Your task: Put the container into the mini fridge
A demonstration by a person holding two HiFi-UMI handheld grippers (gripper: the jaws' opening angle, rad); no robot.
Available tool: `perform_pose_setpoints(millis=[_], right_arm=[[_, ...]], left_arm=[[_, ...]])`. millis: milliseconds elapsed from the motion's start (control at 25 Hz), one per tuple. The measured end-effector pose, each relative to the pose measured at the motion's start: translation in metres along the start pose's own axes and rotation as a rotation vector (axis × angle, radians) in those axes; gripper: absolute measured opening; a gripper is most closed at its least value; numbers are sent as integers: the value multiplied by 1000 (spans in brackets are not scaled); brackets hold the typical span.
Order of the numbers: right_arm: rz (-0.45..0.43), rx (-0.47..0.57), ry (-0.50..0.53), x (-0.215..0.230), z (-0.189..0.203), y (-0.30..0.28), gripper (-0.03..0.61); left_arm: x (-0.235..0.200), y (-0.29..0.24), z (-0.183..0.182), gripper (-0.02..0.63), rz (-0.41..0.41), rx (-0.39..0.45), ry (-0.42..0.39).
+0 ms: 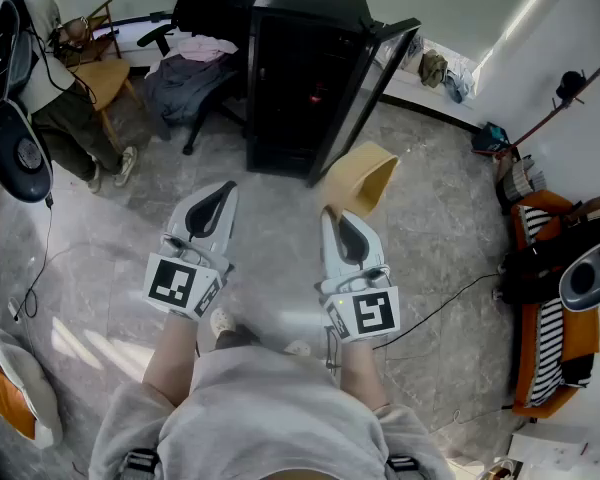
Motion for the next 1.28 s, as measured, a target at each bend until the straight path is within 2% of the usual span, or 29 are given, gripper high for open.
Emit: perform_pose_setpoints(millis=[600, 1000, 1280], right_arm=[[27, -5, -6, -40, 5, -55, 11], [125, 6, -23, -83, 11, -100, 11], [133, -19, -20, -90, 14, -123, 11]], left_arm=[[-68, 4, 5, 2, 42, 17, 21], [-138, 16, 13, 2, 126, 21, 28], [-163, 6, 18, 2, 138, 27, 50]])
Point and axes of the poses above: the fingertips, and each gripper's own axes: y backward along the fingers, x to its right, z out of its underside, the point moved 8 cm from there along y, backward along the fingers, and after that the axes turned 10 degrees about z, right-handed, at the moved point
